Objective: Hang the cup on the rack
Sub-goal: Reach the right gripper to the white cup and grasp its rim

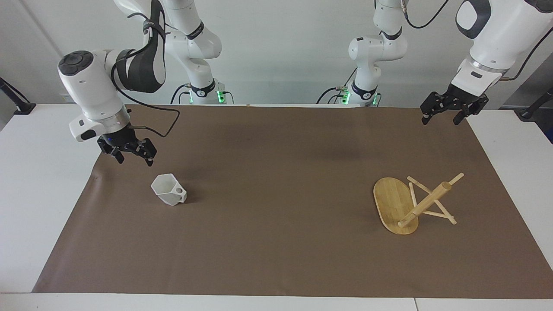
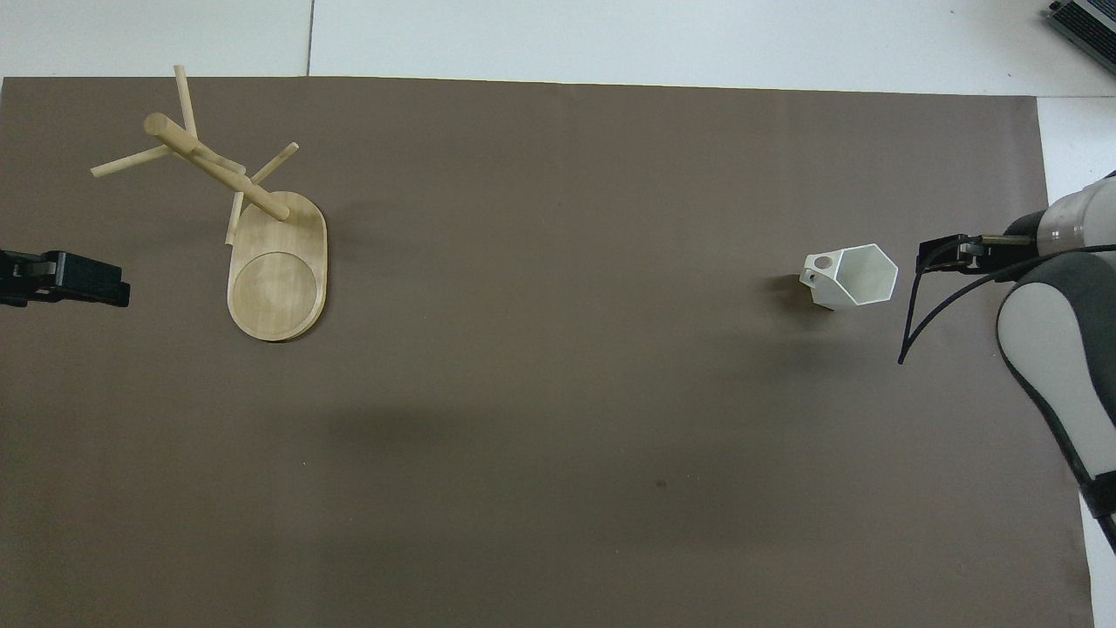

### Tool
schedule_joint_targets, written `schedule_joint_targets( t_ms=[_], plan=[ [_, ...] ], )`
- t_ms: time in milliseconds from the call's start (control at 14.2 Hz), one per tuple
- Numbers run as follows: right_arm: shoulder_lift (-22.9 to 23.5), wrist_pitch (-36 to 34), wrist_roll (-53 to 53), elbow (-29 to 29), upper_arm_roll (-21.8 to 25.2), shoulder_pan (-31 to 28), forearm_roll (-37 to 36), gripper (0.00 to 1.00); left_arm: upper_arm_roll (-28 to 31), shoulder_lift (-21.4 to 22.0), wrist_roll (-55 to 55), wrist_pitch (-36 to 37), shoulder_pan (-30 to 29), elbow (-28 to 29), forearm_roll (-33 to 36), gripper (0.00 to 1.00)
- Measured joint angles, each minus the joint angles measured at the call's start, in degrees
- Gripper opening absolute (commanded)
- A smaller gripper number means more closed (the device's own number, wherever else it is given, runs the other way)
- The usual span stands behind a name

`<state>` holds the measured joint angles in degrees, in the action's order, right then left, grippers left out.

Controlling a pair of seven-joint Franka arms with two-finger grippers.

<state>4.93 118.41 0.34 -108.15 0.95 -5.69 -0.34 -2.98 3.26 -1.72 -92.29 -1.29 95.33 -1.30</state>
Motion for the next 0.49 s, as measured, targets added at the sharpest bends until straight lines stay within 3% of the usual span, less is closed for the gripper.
schedule_joint_targets(
  t_ms=[493],
  plan=[
    [2.51, 8.42, 1.35, -5.41, 0.00, 0.00, 0.00, 1.00, 0.00, 0.00, 0.00, 0.00, 0.00, 0.00, 0.00, 1.00]
  ],
)
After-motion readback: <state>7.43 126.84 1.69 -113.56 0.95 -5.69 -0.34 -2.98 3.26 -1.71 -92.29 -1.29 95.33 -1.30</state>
